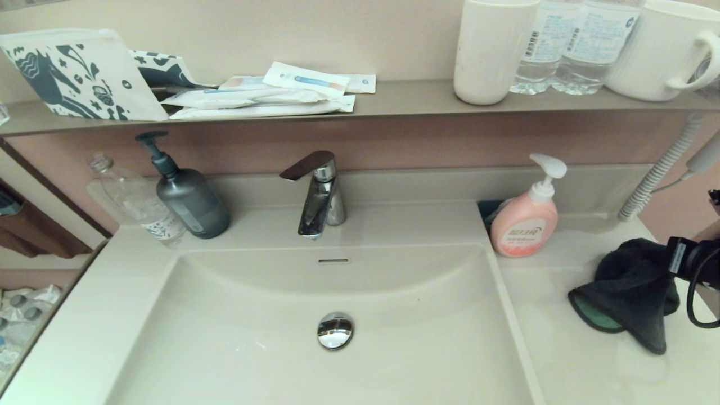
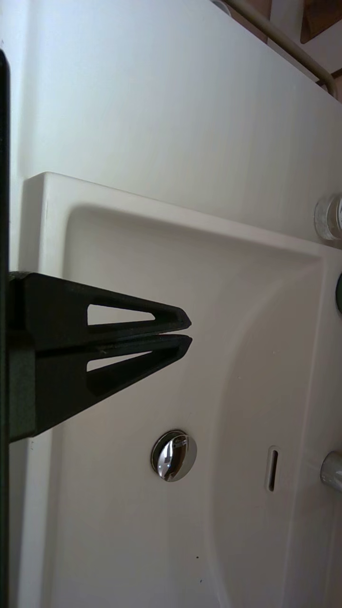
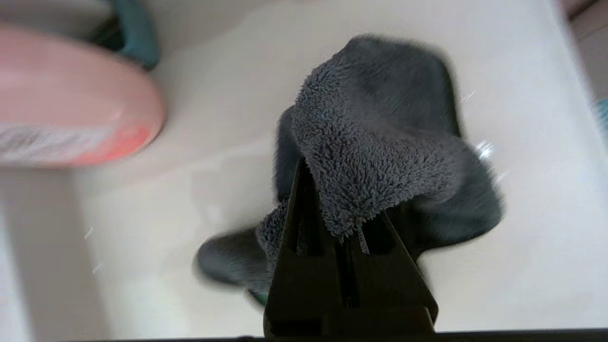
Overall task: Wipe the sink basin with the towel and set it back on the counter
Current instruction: Wipe the sink
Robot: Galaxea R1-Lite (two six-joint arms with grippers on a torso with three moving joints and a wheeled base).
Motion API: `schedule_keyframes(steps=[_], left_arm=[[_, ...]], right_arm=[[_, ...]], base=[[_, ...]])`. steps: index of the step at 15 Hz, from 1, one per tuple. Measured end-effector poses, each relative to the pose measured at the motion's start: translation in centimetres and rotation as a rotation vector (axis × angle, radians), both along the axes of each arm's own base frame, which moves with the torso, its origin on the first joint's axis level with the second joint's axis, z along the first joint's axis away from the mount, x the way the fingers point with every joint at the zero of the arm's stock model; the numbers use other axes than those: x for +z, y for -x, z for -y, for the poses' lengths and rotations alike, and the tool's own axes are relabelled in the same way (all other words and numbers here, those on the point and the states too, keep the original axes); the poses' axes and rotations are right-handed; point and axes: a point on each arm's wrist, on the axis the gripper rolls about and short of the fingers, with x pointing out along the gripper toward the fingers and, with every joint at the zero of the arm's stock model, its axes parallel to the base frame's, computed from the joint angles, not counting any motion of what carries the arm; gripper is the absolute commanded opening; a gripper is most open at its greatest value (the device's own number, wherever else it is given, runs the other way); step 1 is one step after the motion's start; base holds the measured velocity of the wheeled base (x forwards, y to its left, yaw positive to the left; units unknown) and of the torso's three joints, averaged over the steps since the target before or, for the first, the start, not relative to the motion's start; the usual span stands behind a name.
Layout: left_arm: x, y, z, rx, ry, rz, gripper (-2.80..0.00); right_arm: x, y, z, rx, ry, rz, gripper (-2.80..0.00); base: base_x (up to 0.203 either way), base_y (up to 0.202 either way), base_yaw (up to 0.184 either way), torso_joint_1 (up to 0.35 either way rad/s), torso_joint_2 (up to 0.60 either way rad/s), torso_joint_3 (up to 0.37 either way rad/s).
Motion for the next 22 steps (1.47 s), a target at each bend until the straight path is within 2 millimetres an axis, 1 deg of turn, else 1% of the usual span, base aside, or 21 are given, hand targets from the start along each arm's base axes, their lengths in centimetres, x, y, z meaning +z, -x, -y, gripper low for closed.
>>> schedule_keyframes(steps=[6, 7, 9, 11, 14, 15, 18, 21, 22], left_arm=[[0.0, 0.0, 0.0, 0.0, 0.0, 0.0, -2.8], [0.0, 0.0, 0.0, 0.0, 0.0, 0.0, -2.8], [0.0, 0.0, 0.0, 0.0, 0.0, 0.0, -2.8], [0.0, 0.0, 0.0, 0.0, 0.0, 0.0, -2.8], [0.0, 0.0, 0.0, 0.0, 0.0, 0.0, -2.8], [0.0, 0.0, 0.0, 0.0, 0.0, 0.0, -2.8], [0.0, 0.0, 0.0, 0.0, 0.0, 0.0, -2.8], [0.0, 0.0, 0.0, 0.0, 0.0, 0.0, -2.8], [0.0, 0.0, 0.0, 0.0, 0.0, 0.0, -2.8]], right_arm=[[-1.1, 1.2, -4.2, 0.152, -0.022, -0.076, -2.8], [-1.3, 1.4, -4.7, 0.172, -0.021, -0.085, 0.0], [-1.6, 1.7, -5.3, 0.195, -0.023, -0.098, 0.0], [-1.9, 2.0, -5.5, 0.203, -0.027, -0.117, 0.0], [-2.0, 3.1, -5.9, 0.217, -0.037, -0.199, 0.0], [-1.8, 3.5, -6.0, 0.221, -0.044, -0.236, 0.0], [-0.3, 4.4, -6.2, 0.231, -0.07, -0.343, 0.0], [0.9, 4.9, -5.9, 0.213, -0.057, -0.322, 0.0], [1.2, 5.0, -5.6, 0.201, -0.041, -0.312, -2.8]], base=[[0.0, 0.0, 0.0, 0.0, 0.0, 0.0], [0.0, 0.0, 0.0, 0.0, 0.0, 0.0], [0.0, 0.0, 0.0, 0.0, 0.0, 0.0], [0.0, 0.0, 0.0, 0.0, 0.0, 0.0], [0.0, 0.0, 0.0, 0.0, 0.0, 0.0], [0.0, 0.0, 0.0, 0.0, 0.0, 0.0], [0.0, 0.0, 0.0, 0.0, 0.0, 0.0], [0.0, 0.0, 0.0, 0.0, 0.0, 0.0], [0.0, 0.0, 0.0, 0.0, 0.0, 0.0]])
